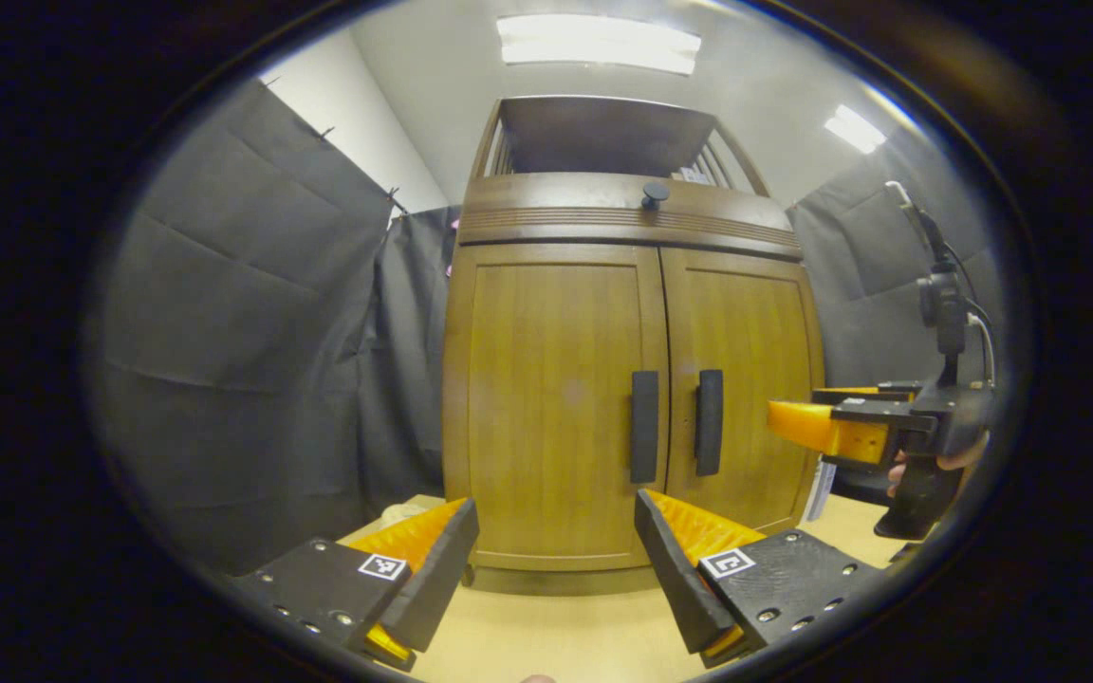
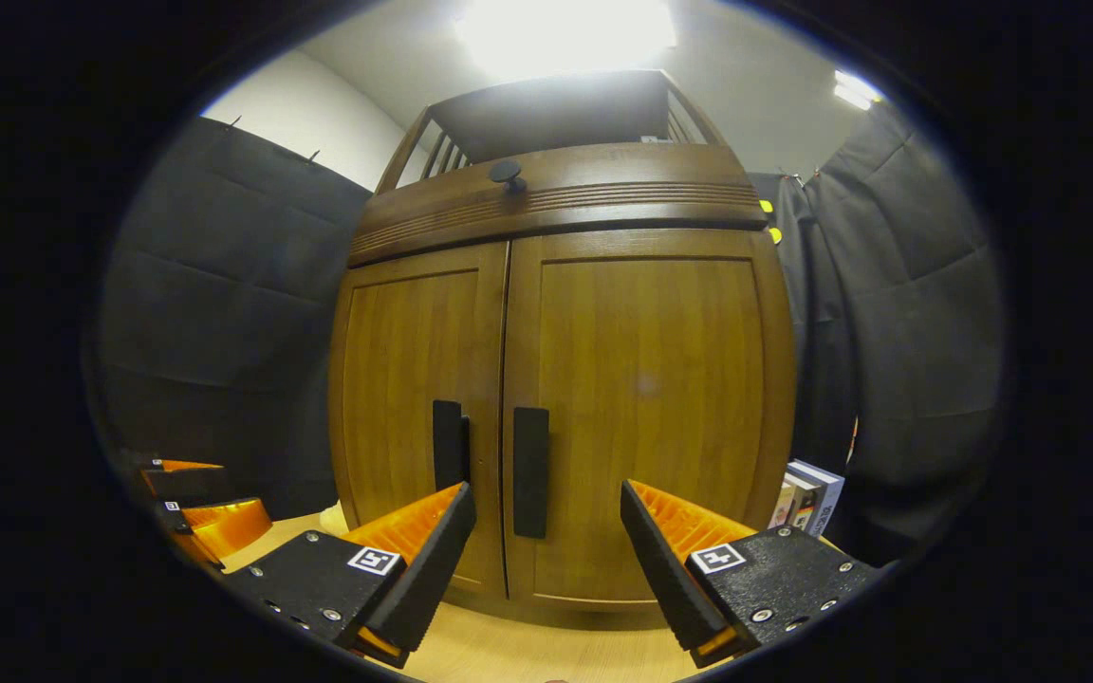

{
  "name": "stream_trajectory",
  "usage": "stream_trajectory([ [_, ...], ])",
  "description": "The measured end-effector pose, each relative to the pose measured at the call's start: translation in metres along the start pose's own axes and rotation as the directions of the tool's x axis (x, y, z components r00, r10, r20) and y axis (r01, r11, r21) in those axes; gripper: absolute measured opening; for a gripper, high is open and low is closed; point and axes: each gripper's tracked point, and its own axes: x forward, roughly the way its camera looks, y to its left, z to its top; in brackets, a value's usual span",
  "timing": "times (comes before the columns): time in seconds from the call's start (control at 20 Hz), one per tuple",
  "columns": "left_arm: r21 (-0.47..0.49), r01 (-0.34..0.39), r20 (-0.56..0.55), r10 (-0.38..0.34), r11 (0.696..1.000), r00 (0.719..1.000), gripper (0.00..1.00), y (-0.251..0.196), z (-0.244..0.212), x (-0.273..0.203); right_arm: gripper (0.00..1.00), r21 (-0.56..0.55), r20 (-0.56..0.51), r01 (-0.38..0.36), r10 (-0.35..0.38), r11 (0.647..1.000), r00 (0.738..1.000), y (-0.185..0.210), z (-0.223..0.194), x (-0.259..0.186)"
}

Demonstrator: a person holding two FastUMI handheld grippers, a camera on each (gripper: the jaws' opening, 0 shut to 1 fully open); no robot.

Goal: Open the right door of the double-door shoe cabinet with the right hand, and open the left door with the left hand.

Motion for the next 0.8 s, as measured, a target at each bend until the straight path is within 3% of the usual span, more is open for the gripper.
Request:
stream_trajectory([
  [0.2,-0.013,-0.001,0.004,0.001,1.000,1.000,1.00,0.000,0.000,0.001,0.95,-0.027,0.002,0.002,-0.002,1.000,1.000,0.007,-0.008,0.032],
  [0.25,-0.017,-0.008,0.000,0.008,1.000,1.000,0.95,0.001,0.000,0.001,0.95,-0.029,-0.004,0.007,-0.007,1.000,1.000,0.007,-0.012,0.039],
  [0.3,-0.013,-0.020,-0.008,0.020,1.000,1.000,1.00,0.003,0.000,0.002,0.95,-0.030,-0.012,0.007,-0.008,1.000,1.000,0.009,-0.017,0.046],
  [0.4,0.012,-0.065,-0.025,0.065,0.998,0.998,0.95,0.006,0.000,0.002,0.95,-0.040,-0.033,0.018,-0.020,0.999,0.999,0.005,-0.025,0.060],
  [0.45,0.027,-0.086,-0.029,0.086,0.996,0.996,1.00,0.005,0.001,0.003,0.95,-0.039,-0.035,0.034,-0.036,0.999,0.999,0.002,-0.025,0.066],
  [0.5,0.040,-0.101,-0.028,0.102,0.994,0.994,0.95,0.006,0.001,0.003,0.95,-0.033,-0.037,0.054,-0.055,0.998,0.998,-0.003,-0.026,0.072],
  [0.6,0.050,-0.125,-0.020,0.126,0.991,0.992,1.00,0.010,-0.003,0.006,0.96,0.001,-0.054,0.069,-0.068,0.998,0.996,-0.009,-0.032,0.082],
  [0.8,0.033,-0.144,-0.008,0.144,0.989,0.990,0.95,0.012,-0.004,0.007,0.86,0.099,-0.073,0.020,-0.013,0.995,0.997,-0.005,-0.038,0.095],
])
